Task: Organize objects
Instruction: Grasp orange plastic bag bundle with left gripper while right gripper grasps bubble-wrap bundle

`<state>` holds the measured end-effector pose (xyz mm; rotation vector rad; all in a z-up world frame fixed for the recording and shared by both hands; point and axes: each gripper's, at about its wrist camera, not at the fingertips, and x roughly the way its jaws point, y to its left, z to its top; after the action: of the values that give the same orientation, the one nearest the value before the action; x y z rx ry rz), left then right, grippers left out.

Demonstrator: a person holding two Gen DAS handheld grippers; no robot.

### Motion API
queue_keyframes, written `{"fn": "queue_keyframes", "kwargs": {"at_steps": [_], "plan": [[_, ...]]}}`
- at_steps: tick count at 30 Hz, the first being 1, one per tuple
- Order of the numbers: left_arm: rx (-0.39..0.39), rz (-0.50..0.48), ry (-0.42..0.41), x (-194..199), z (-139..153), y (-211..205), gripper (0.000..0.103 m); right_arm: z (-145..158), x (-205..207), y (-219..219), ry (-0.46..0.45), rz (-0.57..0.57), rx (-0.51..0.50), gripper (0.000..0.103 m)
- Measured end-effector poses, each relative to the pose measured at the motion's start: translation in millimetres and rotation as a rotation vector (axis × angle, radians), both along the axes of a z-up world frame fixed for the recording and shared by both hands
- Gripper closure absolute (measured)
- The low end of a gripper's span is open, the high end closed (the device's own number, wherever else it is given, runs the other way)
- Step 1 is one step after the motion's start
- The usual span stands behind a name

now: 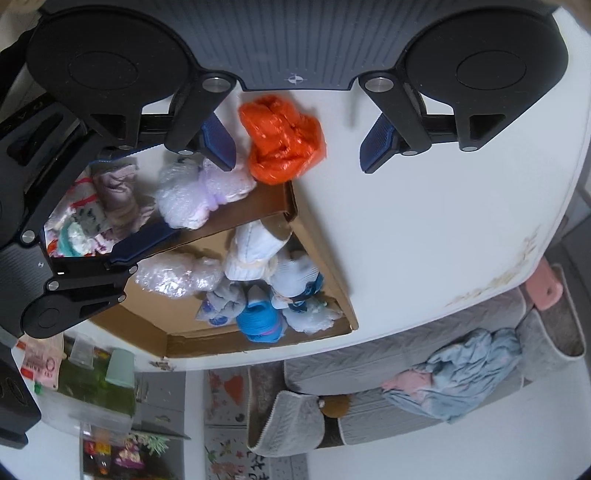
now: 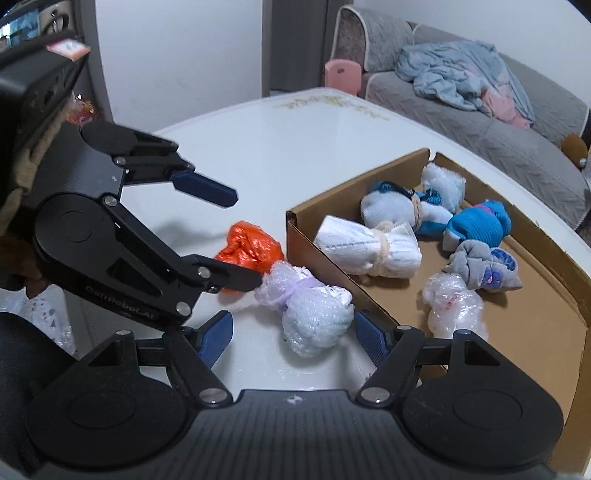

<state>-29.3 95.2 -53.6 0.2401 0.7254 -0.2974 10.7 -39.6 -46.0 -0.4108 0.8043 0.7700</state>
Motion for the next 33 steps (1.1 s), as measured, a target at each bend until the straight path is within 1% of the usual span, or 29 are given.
{"fn": "queue_keyframes", "kwargs": {"at_steps": [3,8,10,13,14,17,19,24,27,29,30,31,33], "plan": [[-0.009,-0.004,0.000,5.1,-3.4,2.8,0.019,-3.6,0.9,-0.8,0.018,-0.002,0.009,0.034],[0.006,-0.008,0.001,9.4,-10.2,3.0,0.021,-8.3,-3.4,4.2,0.016,0.002,0.000,0.035],[0.007,-0.017,0.006,9.5,-12.0,4.3,0.024,-9.5,-3.9,5.3,0.018,0.006,-0.003,0.035],[0.020,-0.042,0.022,9.3,-15.9,4.2,0.035,-9.9,-6.3,6.2,0.020,0.015,-0.003,0.036],[0.029,-0.048,0.023,9.1,-17.1,3.7,0.042,-9.7,-7.1,6.1,0.019,0.017,-0.002,0.036],[0.027,-0.054,0.021,7.8,-17.6,5.4,0.050,-10.1,-9.8,6.6,0.022,0.026,-0.008,0.036],[0.023,-0.057,0.023,7.3,-17.3,7.5,0.051,-10.1,-13.1,7.2,0.019,0.036,-0.016,0.036],[0.042,-0.057,0.024,1.7,-16.2,12.1,0.052,-7.2,-17.3,6.9,0.009,0.049,-0.019,0.037],[0.046,-0.049,0.026,-4.1,-15.8,20.2,0.052,-5.4,-14.9,8.4,0.012,0.059,-0.019,0.046],[0.034,-0.033,0.030,-7.8,-15.9,28.3,0.052,-5.9,-11.8,9.7,0.018,0.063,-0.018,0.049],[0.027,-0.025,0.031,-9.8,-16.2,32.3,0.052,-6.8,-10.2,10.4,0.025,0.065,-0.016,0.053],[0.020,-0.018,0.031,-10.9,-16.2,35.1,0.052,-7.8,-8.9,11.4,0.031,0.066,-0.013,0.059],[0.010,-0.003,0.032,-14.6,-16.5,39.4,0.052,-9.2,-8.2,12.6,0.040,0.071,0.000,0.068]]}}
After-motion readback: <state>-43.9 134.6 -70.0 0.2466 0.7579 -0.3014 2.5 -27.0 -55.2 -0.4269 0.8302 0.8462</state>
